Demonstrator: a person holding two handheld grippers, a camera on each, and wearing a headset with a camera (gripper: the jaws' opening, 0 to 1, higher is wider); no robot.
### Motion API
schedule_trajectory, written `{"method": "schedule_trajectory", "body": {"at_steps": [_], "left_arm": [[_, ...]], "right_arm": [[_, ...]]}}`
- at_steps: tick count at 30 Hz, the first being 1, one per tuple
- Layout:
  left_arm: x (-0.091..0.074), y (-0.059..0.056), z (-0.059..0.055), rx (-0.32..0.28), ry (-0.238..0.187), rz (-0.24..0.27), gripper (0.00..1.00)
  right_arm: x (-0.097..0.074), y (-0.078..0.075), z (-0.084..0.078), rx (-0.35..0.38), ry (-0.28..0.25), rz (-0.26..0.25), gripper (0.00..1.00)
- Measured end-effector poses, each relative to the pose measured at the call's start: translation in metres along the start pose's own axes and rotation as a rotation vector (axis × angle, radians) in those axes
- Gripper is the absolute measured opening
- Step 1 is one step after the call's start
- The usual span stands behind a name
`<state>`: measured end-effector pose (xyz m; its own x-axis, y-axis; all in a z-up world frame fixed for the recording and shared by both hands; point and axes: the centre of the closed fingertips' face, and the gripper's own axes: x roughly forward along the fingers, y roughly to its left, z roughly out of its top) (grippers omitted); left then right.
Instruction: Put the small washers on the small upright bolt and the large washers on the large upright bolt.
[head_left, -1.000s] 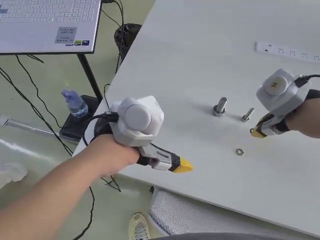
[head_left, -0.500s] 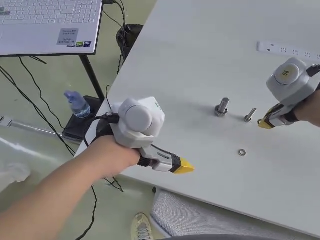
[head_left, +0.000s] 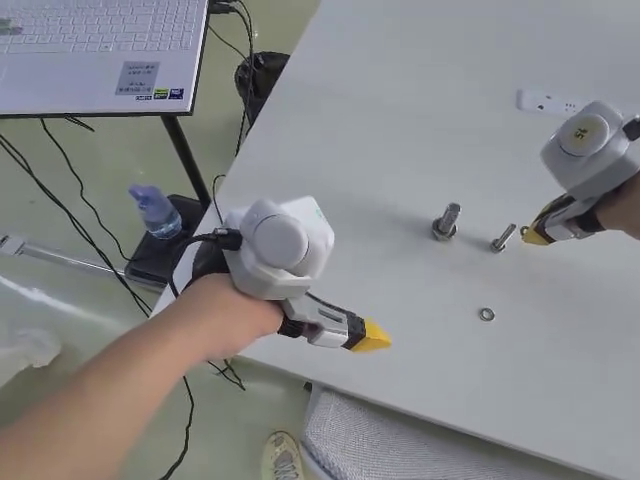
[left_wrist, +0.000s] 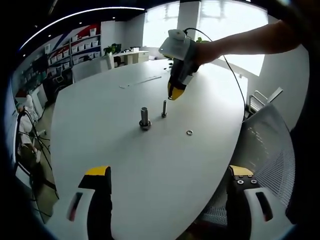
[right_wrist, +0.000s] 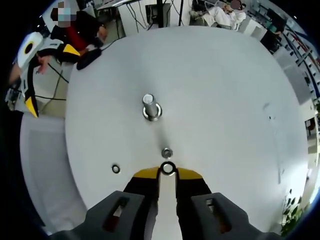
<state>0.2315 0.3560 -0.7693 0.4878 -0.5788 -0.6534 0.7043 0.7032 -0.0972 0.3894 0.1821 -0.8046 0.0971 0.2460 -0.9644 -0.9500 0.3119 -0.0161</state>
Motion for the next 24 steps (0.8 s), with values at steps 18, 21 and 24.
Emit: {"method": "schedule_trajectory", "body": {"at_steps": [18,21,24], "left_arm": [[0.001,0.005,0.002,-0.007,-0.006,0.001,0.96],[0.001,0.005,0.000,-0.009,-0.003,0.000,0.96],[0.001,0.005,-0.001,-0.013,-0.001,-0.001,0.95]], "right_arm": [[0.008,0.002,0.013,-0.023,-0.012,0.002,0.12],[0.009,0.002,0.013,-0.024,-0.009,0.006,0.12],[0.011,0.003,0.012,-0.021,-0.004,0.009,0.12]]}}
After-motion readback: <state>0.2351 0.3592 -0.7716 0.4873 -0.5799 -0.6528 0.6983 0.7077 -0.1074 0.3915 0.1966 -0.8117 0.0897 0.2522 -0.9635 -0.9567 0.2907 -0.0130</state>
